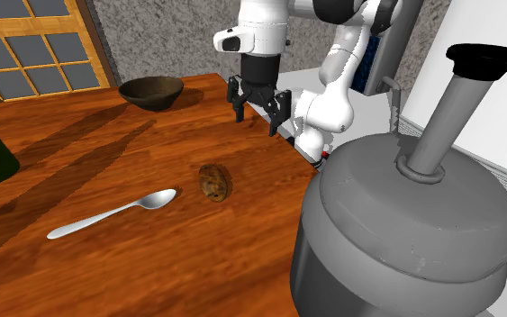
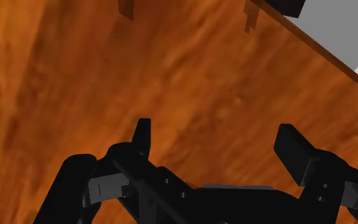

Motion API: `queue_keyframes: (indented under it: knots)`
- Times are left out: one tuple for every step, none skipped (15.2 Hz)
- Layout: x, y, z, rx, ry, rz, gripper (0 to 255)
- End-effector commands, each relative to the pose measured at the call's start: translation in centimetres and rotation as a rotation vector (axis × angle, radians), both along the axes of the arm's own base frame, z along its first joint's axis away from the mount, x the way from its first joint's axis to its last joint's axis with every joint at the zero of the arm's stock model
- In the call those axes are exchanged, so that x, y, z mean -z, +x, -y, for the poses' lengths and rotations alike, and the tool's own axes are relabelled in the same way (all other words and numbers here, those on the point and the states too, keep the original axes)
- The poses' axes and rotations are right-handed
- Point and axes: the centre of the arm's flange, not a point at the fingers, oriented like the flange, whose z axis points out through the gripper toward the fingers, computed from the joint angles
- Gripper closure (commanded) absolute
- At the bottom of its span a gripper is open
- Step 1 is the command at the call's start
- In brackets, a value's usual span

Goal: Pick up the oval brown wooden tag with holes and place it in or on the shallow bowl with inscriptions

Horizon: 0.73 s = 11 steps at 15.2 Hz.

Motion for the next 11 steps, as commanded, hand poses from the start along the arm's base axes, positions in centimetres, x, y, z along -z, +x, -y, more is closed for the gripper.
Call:
queue_keyframes:
  knots:
    - [0.0, 0.0, 0.0, 0.0, 0.0, 0.0, 0]
    - [-0.1, 1.4, 0.1, -0.049, -0.001, -0.009, 0]
    - [-0.2, 2.9, 0.1, -0.098, -0.001, -0.018, 0]
    - [-0.3, 4.3, 0.0, -0.148, -0.002, -0.026, 0]
    - [-0.3, 5.7, -0.1, -0.197, -0.003, -0.035, 0]
    - [-0.4, 7.1, -0.3, -0.246, -0.004, -0.044, 0]
    - [-0.4, 8.6, -0.6, -0.295, -0.004, -0.053, 0]
    - [-0.5, 9.9, -0.9, -0.344, -0.005, -0.062, 0]
    - [-0.5, 11.3, -1.3, -0.393, -0.006, -0.07, 0]
    - [-0.5, 12.7, -1.8, -0.443, -0.006, -0.079, 0]
    - [-0.5, 14.0, -2.3, -0.492, -0.007, -0.088, 0]
